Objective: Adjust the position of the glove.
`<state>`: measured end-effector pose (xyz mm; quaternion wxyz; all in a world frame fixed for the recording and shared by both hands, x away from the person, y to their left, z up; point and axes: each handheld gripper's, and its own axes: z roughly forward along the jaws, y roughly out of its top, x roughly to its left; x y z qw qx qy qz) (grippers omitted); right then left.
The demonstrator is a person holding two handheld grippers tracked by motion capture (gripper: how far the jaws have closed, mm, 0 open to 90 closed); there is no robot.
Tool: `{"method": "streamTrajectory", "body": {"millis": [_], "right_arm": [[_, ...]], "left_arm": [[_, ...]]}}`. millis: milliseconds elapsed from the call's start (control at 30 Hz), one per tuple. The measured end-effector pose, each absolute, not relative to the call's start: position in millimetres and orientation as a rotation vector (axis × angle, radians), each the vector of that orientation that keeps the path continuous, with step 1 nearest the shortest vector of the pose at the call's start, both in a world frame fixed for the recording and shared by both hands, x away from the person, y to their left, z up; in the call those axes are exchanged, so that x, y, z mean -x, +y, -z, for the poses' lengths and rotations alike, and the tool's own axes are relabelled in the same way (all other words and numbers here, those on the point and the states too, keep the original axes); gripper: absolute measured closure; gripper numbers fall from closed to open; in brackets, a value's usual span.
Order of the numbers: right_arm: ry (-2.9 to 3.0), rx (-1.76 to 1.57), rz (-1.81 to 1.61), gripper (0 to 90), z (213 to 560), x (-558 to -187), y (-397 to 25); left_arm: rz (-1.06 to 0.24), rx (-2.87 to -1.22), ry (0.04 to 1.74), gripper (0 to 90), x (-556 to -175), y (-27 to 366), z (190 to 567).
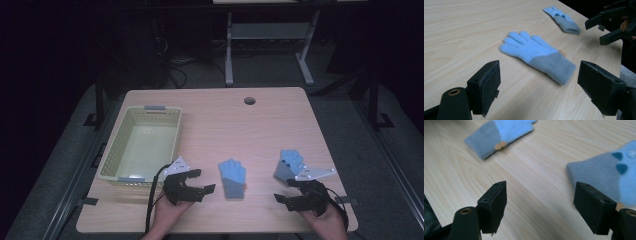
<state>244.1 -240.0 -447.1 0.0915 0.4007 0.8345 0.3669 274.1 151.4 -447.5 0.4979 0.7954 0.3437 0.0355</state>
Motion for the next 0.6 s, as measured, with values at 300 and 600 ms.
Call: {"method": "streamTrajectory", "body": {"millis": [300, 600], "right_arm": [[2.489, -1.186, -1.072, 26.5, 445, -243, -236], [2.474, -1.188, -1.053, 26.5, 435, -253, -234]], "left_arm": [[-0.083, -1.913, 0.833, 18.2, -272, 151, 447], [-0.086, -1.901, 0.832, 18.2, -270, 153, 446]]}}
